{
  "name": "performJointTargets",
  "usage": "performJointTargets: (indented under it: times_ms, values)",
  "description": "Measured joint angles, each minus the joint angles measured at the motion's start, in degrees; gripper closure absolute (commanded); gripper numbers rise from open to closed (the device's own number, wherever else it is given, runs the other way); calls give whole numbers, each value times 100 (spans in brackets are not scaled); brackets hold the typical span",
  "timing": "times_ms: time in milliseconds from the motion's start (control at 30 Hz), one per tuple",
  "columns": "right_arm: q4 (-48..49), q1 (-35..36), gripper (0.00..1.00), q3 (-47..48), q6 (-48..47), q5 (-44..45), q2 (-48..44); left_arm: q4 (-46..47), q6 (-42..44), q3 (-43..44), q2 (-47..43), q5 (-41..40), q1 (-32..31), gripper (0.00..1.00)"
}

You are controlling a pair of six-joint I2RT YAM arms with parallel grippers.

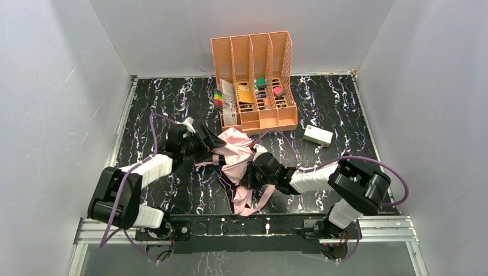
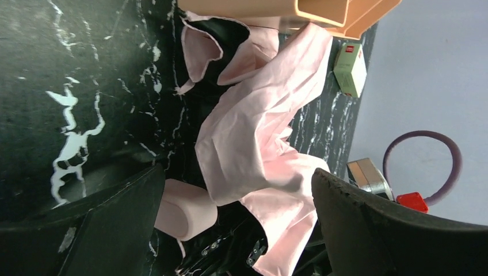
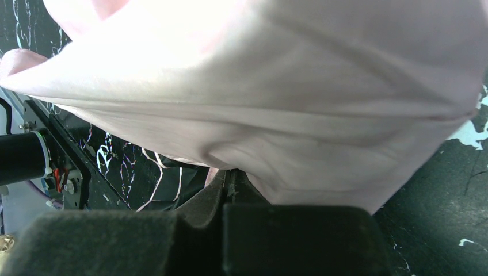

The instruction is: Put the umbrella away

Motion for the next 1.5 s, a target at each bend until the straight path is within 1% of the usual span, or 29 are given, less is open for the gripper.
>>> performJointTargets:
  times_ms: [167, 300, 333, 467, 500, 833, 1100, 1133, 1200, 1267, 1333, 1467, 1500]
  values:
    - [0, 0, 100, 0, 0, 0, 0, 826, -291, -138, 306, 393, 0, 2]
    - [0, 0, 100, 0, 0, 0, 0, 1213, -411, -131, 483, 579, 0, 2]
    - [0, 0, 100, 0, 0, 0, 0, 1261, -437, -125, 509, 616, 0, 3]
    - [2, 0, 100, 0, -2, -2, 0, 1458, -505, -79, 579, 732, 2, 15]
    - [2, 0, 100, 0, -2, -2, 0, 1508, -538, -70, 579, 767, 2, 17]
    - [59, -4, 100, -28, -4, -22, 2, 2396, -778, -63, 557, 1106, 7, 28]
    - [68, -17, 100, -28, -4, -48, 11, 2549, -800, 162, 553, 1412, 7, 40]
    - [70, -24, 100, -28, -4, -63, 11, 2559, -796, 197, 553, 1445, 7, 44]
    - [74, -26, 100, -28, -7, -83, 15, 2570, -791, 262, 553, 1499, 4, 55]
    - [76, -26, 100, -28, -9, -90, 15, 2566, -782, 310, 553, 1539, 4, 62]
    - [76, -28, 100, -28, -13, -90, 15, 2562, -776, 376, 566, 1578, 7, 67]
    - [76, -31, 100, -28, -20, -90, 15, 2573, -756, 533, 741, 1622, 7, 82]
    - [76, -31, 100, -28, -22, -90, 15, 2564, -758, 557, 804, 1626, 4, 87]
